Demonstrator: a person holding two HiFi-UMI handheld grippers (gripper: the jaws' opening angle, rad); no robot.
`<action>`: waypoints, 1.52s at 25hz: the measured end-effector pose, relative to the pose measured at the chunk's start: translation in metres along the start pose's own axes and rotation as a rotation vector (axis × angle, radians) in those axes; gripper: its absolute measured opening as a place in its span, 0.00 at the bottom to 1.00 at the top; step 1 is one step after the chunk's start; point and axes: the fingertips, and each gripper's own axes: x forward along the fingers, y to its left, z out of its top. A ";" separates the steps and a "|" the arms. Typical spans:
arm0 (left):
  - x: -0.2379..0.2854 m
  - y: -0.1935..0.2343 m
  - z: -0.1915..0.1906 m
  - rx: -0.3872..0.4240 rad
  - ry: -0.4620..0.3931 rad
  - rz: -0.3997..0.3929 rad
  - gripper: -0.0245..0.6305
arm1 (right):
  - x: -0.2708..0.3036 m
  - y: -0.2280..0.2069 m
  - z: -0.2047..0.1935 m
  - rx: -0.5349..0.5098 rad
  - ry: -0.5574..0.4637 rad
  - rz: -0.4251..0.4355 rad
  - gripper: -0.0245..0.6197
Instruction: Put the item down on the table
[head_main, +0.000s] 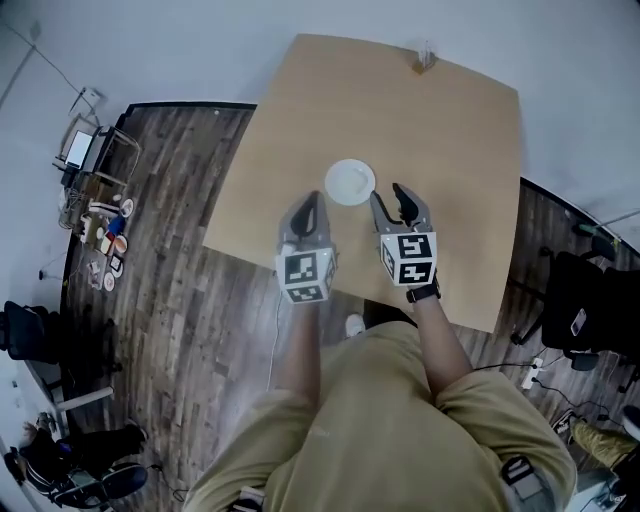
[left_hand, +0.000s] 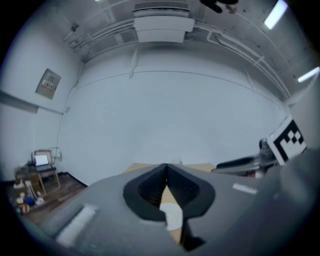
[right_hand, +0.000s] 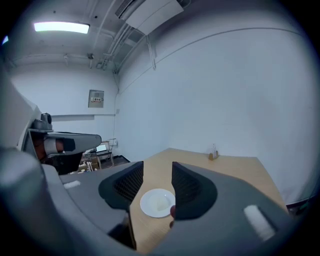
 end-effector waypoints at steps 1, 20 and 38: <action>-0.003 -0.002 0.006 0.039 -0.002 -0.002 0.04 | -0.008 -0.002 0.009 -0.002 -0.022 -0.010 0.31; -0.069 0.004 0.058 -0.020 -0.142 -0.032 0.04 | -0.085 0.013 0.069 -0.044 -0.229 -0.137 0.05; -0.022 -0.011 0.042 -0.087 -0.096 -0.144 0.04 | -0.055 0.005 0.074 -0.100 -0.199 -0.117 0.05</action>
